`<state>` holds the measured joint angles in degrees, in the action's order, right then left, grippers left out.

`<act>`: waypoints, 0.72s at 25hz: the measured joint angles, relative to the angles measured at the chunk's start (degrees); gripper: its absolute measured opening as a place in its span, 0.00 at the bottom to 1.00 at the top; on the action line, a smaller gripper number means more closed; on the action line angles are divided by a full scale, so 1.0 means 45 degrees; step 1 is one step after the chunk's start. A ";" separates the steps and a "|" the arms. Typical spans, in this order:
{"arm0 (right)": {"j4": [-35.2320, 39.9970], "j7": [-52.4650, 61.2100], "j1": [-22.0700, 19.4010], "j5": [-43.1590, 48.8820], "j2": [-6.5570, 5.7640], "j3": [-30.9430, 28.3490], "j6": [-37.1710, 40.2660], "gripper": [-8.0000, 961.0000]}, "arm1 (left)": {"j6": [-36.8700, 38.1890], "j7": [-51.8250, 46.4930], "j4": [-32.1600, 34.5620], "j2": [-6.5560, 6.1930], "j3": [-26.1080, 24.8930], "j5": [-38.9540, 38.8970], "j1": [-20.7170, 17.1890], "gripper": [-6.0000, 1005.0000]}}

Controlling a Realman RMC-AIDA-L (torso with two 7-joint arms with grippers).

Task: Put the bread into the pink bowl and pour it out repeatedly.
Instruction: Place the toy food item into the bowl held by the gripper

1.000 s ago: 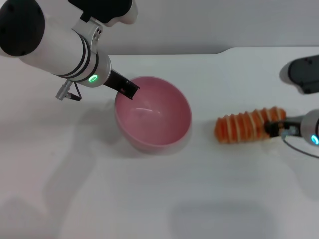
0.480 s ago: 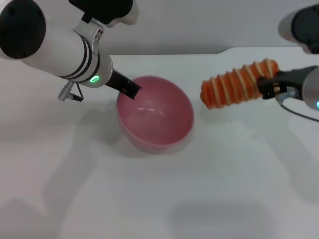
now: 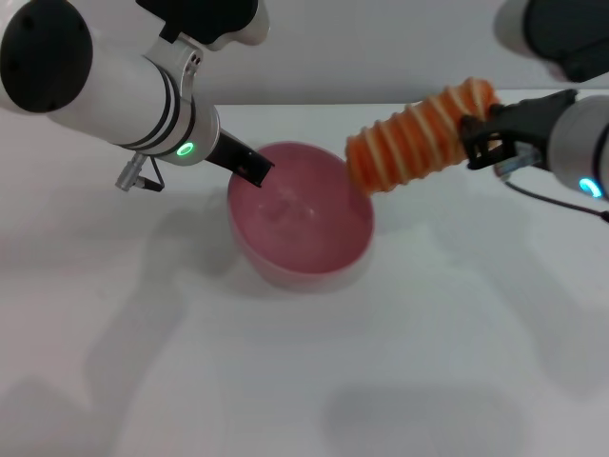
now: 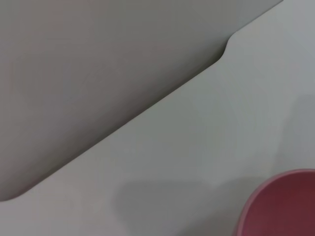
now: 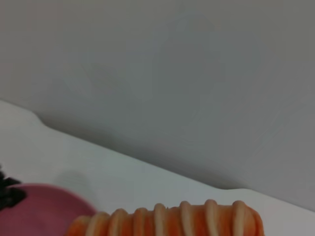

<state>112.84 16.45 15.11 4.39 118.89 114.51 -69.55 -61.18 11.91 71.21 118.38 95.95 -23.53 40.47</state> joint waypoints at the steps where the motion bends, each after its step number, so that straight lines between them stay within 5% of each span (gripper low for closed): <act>1: -0.0191 0.0054 0.0112 -0.0044 0.0009 0.0068 0.0090 0.26 | 0.0001 -0.0014 0.0029 0.0005 0.0000 -0.0002 0.0008 0.19; 18: -0.2199 0.0096 0.1196 -0.2080 -0.0012 0.0571 0.1635 0.16 | 0.0141 0.0019 0.0126 -0.0001 0.0162 -0.0810 0.0031 0.19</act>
<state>102.95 16.88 20.49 -4.97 118.83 117.09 -62.19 -60.55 12.00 71.78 118.38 96.68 -27.18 40.61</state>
